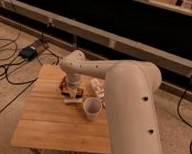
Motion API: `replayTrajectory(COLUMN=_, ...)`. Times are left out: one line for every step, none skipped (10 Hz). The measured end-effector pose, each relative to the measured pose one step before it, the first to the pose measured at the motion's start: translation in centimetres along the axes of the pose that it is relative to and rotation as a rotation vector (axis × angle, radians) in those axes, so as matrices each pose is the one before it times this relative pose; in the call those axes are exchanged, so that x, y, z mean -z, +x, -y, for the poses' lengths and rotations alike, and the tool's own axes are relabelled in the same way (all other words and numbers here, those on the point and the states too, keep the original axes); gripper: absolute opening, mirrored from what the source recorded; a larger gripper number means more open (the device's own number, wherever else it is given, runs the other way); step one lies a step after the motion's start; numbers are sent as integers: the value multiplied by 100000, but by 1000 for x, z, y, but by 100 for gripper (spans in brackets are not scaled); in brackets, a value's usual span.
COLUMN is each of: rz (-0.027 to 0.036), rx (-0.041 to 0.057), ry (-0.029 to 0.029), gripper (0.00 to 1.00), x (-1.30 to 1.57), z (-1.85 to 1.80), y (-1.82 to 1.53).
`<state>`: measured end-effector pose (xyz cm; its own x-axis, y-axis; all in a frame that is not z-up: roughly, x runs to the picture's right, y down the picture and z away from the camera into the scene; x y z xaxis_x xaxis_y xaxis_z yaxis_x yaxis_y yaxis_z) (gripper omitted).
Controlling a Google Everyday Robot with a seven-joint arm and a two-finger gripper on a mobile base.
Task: Place the eraser on the white sponge
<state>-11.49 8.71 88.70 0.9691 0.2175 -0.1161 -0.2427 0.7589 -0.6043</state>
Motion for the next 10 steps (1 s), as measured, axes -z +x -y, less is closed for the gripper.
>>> replayTrajectory(rz=428, rx=-1212, ry=225, gripper=80, x=-155, z=210, y=-103)
replayTrajectory(rz=287, rx=-813, ry=266, gripper=80, x=-75, z=180, y=-53)
replayTrajectory(rz=345, rx=-1096, ry=292, gripper=80, x=-158, z=219, y=-72)
replayTrajectory(rz=-178, rx=693, ry=223, gripper=80, x=186, z=-72, y=104)
replayTrajectory(rz=-176, rx=1729, ry=-271, gripper=80, x=501, z=-392, y=53)
replayTrajectory(rz=-708, rx=1037, ry=-194, gripper=80, x=229, z=-220, y=217)
replayTrajectory(rz=-357, rx=1000, ry=-247, gripper=80, x=398, z=-269, y=70)
replayTrajectory(rz=-9, rx=205, ry=-25, gripper=80, x=305, z=-61, y=36)
replayTrajectory(rz=288, rx=36, ry=65, gripper=80, x=108, z=3, y=-100)
replayTrajectory(rz=-492, rx=42, ry=-172, gripper=80, x=-34, z=-45, y=137)
